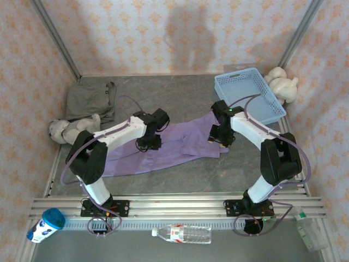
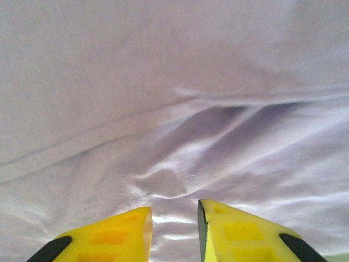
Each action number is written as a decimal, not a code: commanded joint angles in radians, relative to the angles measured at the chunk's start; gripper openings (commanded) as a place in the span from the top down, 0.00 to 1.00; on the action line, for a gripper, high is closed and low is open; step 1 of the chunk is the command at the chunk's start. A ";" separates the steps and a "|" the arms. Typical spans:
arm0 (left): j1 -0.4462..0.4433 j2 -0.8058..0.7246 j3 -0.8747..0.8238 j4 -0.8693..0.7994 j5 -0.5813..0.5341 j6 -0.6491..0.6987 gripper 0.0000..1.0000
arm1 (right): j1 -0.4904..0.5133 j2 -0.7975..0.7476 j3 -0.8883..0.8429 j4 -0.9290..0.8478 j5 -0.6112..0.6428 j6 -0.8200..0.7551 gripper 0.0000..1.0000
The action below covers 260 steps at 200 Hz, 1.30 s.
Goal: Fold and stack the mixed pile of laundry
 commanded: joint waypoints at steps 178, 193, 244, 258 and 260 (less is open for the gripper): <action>0.052 0.095 -0.031 0.262 0.216 -0.332 1.00 | -0.103 0.911 1.101 -0.091 -0.001 0.120 0.57; 0.045 0.067 0.018 0.245 0.217 -0.366 1.00 | -0.107 0.998 1.308 -0.143 -0.030 0.102 0.56; 0.083 -0.024 0.129 0.091 0.038 -0.243 1.00 | -0.095 0.850 1.298 -0.102 -0.051 0.028 0.52; 0.091 -0.033 0.096 0.109 0.066 -0.206 1.00 | -0.078 0.760 1.178 -0.091 -0.042 0.010 0.51; 0.090 -0.034 0.091 0.112 0.073 -0.202 1.00 | -0.076 0.753 1.171 -0.091 -0.041 0.009 0.51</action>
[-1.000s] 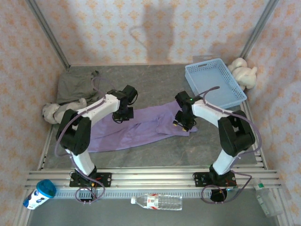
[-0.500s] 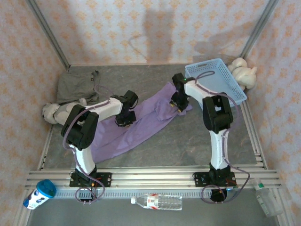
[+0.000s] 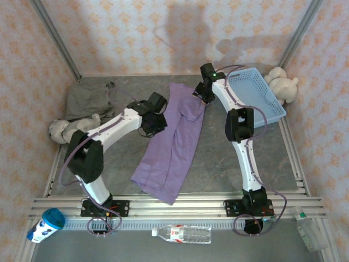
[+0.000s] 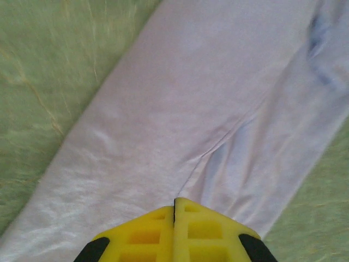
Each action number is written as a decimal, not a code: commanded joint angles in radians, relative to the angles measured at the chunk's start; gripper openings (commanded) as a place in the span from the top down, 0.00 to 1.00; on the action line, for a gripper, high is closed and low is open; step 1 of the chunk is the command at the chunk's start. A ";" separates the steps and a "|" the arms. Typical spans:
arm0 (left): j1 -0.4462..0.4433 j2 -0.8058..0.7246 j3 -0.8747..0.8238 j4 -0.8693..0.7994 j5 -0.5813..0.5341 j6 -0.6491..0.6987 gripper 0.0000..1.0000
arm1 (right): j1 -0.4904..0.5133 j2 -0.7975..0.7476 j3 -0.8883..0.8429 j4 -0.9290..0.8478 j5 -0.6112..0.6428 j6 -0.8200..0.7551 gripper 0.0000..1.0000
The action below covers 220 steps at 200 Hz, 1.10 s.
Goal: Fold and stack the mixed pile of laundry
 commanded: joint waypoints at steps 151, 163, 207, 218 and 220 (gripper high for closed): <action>-0.123 0.013 -0.455 0.159 0.083 -0.065 1.00 | 0.089 -0.028 -0.246 0.095 -0.055 0.125 0.53; -0.145 0.011 -0.483 0.211 0.104 -0.124 1.00 | 0.079 0.048 -0.133 0.080 -0.076 0.124 0.53; -0.177 0.025 -0.395 0.295 0.161 -0.213 1.00 | 0.050 0.185 0.190 0.043 -0.132 0.093 0.52; -0.168 0.030 -0.321 0.258 0.147 -0.172 1.00 | 0.047 0.152 0.189 0.036 -0.123 0.070 0.52; -0.165 0.031 -0.307 0.252 0.145 -0.162 1.00 | 0.047 0.141 0.186 0.034 -0.119 0.065 0.51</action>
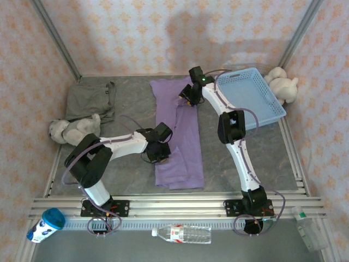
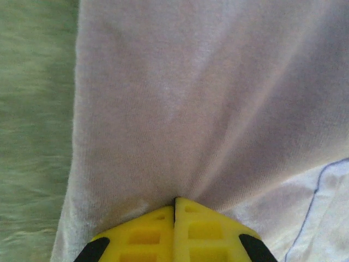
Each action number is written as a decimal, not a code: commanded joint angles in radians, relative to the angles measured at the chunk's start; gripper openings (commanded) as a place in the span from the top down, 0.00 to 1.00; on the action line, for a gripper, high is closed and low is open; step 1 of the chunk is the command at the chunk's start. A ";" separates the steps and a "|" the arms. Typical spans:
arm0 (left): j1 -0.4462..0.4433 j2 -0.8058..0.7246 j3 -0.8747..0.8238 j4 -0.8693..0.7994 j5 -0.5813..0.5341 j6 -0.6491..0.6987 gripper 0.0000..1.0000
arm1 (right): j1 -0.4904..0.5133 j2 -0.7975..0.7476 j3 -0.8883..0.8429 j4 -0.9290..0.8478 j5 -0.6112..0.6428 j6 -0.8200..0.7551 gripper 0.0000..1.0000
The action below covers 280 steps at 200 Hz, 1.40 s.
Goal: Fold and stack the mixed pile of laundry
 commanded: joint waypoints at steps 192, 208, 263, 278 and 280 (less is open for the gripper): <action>0.397 0.868 1.377 -0.464 0.066 0.570 0.99 | 0.755 -0.844 -1.115 0.061 0.319 0.080 0.52; 0.408 0.896 1.397 -0.465 0.096 0.565 0.99 | 0.807 -0.775 -1.066 0.062 0.313 0.075 0.53; 0.408 0.910 1.368 -0.445 0.165 0.553 0.98 | 0.849 -0.633 -0.994 0.024 0.336 0.096 0.68; 0.407 0.910 1.364 -0.447 0.163 0.552 0.98 | 0.849 -0.613 -0.980 0.000 0.355 0.105 0.77; 0.408 0.909 1.363 -0.447 0.164 0.552 0.98 | 0.849 -0.611 -0.978 -0.005 0.358 0.105 0.79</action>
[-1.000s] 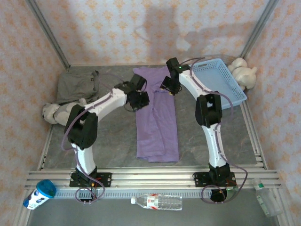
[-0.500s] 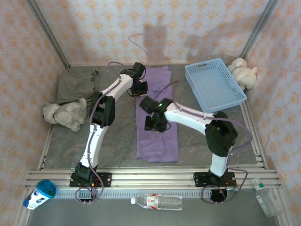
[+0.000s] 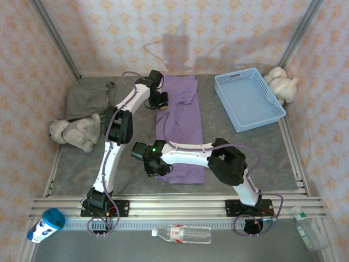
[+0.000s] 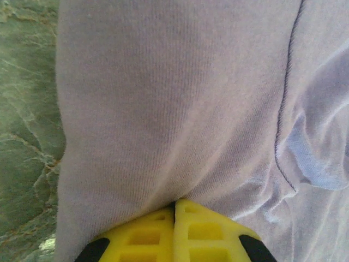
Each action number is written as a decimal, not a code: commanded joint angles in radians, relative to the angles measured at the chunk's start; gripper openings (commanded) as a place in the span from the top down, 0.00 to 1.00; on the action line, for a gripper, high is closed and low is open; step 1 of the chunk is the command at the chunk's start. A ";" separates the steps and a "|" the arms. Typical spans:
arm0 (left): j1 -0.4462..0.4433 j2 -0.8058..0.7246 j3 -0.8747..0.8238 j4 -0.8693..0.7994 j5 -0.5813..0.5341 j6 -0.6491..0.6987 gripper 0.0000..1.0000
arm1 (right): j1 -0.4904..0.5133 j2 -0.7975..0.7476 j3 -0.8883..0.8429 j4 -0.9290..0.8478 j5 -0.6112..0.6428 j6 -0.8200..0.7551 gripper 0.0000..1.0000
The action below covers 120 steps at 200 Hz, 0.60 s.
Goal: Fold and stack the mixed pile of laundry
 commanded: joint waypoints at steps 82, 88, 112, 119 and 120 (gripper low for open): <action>0.001 0.070 -0.003 -0.036 0.017 -0.006 0.98 | 0.140 -0.015 0.133 -0.163 0.073 0.004 1.00; 0.001 0.071 0.000 -0.036 0.019 -0.006 0.98 | 0.149 -0.010 0.132 -0.160 0.061 0.008 1.00; 0.000 0.065 -0.001 -0.040 0.021 -0.010 0.98 | 0.156 0.010 0.139 -0.188 0.093 0.006 1.00; 0.000 0.063 -0.001 -0.042 0.020 -0.010 0.98 | 0.153 0.006 0.136 -0.185 0.110 0.007 1.00; 0.000 0.062 -0.001 -0.041 0.021 -0.010 0.98 | 0.153 0.006 0.134 -0.184 0.110 0.007 1.00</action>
